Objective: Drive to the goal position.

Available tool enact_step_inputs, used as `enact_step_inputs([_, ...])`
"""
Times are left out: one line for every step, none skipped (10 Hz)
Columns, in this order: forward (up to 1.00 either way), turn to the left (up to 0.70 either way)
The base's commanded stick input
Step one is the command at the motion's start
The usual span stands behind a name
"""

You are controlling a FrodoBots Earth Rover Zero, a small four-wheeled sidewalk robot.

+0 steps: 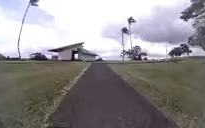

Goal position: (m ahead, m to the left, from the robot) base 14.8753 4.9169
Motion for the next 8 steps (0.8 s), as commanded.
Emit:
enact_step_inputs([0.70,0.00])
enact_step_inputs([0.70,0.00])
enact_step_inputs([0.70,0.00])
enact_step_inputs([0.70,0.00])
enact_step_inputs([0.70,0.00])
enact_step_inputs([0.70,0.00])
enact_step_inputs([0.70,0.00])
enact_step_inputs([0.70,0.00])
